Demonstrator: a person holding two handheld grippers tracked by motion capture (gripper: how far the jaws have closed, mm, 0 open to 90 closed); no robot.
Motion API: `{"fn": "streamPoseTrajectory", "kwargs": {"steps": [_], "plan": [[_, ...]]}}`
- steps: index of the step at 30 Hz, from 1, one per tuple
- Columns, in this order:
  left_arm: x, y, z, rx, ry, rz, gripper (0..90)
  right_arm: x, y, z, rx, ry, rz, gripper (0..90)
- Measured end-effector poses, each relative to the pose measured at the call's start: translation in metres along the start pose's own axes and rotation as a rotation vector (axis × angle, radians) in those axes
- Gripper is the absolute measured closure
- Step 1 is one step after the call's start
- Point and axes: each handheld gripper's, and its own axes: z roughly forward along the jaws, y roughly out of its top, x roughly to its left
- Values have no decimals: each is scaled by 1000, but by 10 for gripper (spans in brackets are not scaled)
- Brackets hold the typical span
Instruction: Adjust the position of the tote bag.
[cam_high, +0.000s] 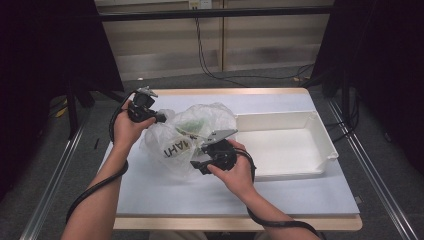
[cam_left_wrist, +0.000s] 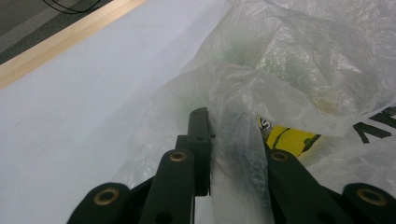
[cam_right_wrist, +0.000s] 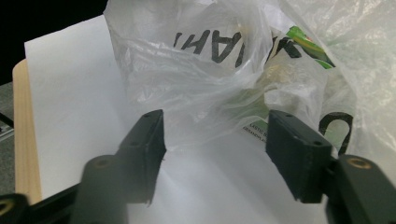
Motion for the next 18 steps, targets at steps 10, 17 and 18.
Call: {"fn": "streamPoseTrajectory", "kwargs": {"steps": [10, 17, 18], "plan": [[1, 0, -1, 10, 5, 6, 797, 0, 8, 3, 7, -13, -28, 293], [-1, 2, 1, 5, 1, -2, 794, -2, 12, 2, -3, -28, -45, 265], [-1, 3, 1, 12, 2, 9, 794, -2, 13, 2, -1, -30, -52, 256]]}}
